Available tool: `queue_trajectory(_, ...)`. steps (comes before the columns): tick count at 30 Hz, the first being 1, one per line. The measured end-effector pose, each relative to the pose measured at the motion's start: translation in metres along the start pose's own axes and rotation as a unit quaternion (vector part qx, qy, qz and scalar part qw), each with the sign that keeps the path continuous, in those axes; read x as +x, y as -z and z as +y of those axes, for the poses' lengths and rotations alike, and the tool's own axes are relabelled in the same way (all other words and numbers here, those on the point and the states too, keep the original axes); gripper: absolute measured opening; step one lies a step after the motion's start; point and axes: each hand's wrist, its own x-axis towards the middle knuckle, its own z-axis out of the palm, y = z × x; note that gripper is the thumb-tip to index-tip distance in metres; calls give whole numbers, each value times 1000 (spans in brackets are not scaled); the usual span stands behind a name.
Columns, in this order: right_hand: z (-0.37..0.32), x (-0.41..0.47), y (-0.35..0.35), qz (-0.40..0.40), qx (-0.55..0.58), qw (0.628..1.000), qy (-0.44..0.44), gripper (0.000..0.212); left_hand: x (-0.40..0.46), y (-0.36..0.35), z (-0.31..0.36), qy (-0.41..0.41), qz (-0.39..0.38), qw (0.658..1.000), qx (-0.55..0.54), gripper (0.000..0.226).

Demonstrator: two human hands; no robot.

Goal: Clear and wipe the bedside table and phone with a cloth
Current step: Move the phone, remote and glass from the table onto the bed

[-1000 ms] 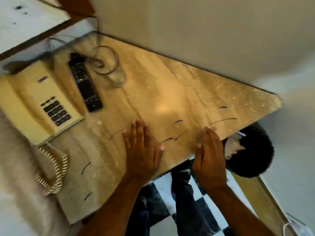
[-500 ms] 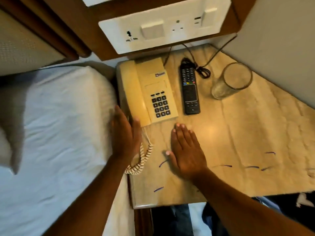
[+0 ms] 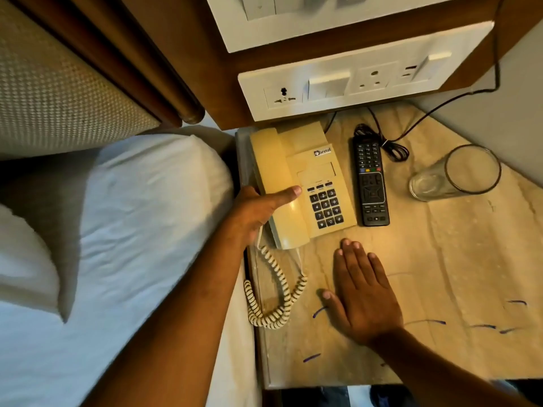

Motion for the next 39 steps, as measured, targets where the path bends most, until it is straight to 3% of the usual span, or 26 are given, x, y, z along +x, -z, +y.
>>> queue_trajectory(2,0,0,0,1,2,1000,0,79,-4,1,-2,-10,-32,999,-36,37)
queue_trajectory(5,0,-1,-1,0,2,1000,1,79,-16,4,-3,-23,-49,995,-78,59)
queue_trajectory(9,0,-1,-3,4,-4,1000,1,79,-36,30,-7,-59,-64,990,-110,46)
queue_trajectory(12,0,-1,-4,7,-10,1000,2,79,-57,79,-10,-72,-79,980,-165,74)
queue_trajectory(14,2,-2,-3,3,-19,1000,-1,80,-68,120,-12,-86,-80,975,-186,74)
queue_trajectory(16,1,-2,-2,4,-27,1000,-6,80,-75,165,-15,-108,-44,977,-180,33)
queue_trajectory(17,0,-2,-2,8,-26,1000,-8,81,-77,187,-16,-112,-21,978,-172,25)
queue_trajectory(19,-1,-2,-3,16,-20,1000,-10,81,-78,226,-22,-101,28,982,-158,35)
queue_trajectory(24,2,-4,-7,16,-41,999,-13,82,-72,276,-51,-51,91,984,-144,34)
queue_trajectory(28,2,-3,-8,19,-43,999,-14,83,-75,272,-57,-98,176,977,-69,42)
queue_trajectory(32,2,-3,-6,21,-41,999,-21,82,-91,255,-52,-151,325,926,117,55)
queue_trajectory(35,1,-3,-5,20,-36,999,-22,80,-93,225,-47,-226,452,813,291,49)
queue_trajectory(37,0,-3,-4,23,-27,999,-20,78,-91,178,-39,-304,458,762,343,50)
queue_trajectory(39,-1,-2,-1,24,-19,999,-15,77,-87,117,-28,-408,390,742,363,47)
